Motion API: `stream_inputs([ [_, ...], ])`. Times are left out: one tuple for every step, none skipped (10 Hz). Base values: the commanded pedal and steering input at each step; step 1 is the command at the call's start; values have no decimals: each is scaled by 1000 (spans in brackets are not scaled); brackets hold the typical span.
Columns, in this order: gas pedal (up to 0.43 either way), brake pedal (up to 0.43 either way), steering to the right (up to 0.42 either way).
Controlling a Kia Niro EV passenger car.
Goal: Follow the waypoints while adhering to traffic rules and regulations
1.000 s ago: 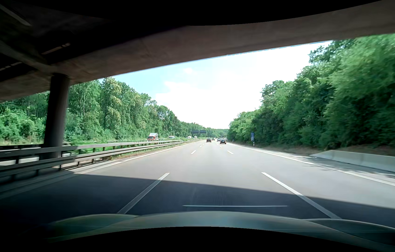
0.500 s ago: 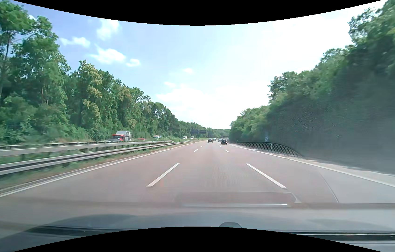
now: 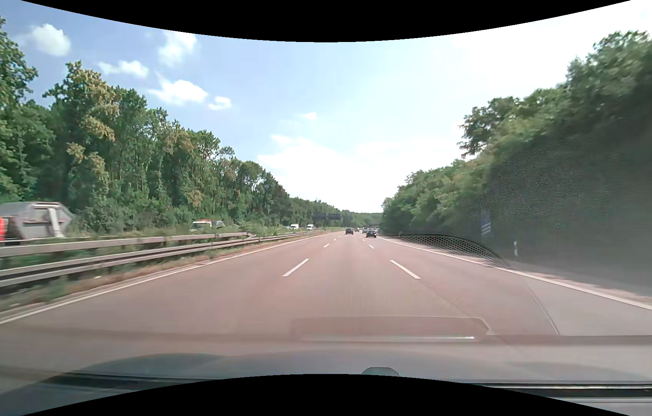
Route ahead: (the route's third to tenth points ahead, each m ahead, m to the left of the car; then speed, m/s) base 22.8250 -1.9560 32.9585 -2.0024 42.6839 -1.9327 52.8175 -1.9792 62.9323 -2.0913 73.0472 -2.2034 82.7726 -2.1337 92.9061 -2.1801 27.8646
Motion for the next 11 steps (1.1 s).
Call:
stream_inputs([
  [138,0,0],
  [138,0,0],
  [138,0,0],
  [138,0,0],
  [138,0,-2],
  [138,0,-3],
  [138,0,-3],
  [138,0,-3],
  [138,0,-3],
  [138,0,-3],
  [138,0,-2],
])
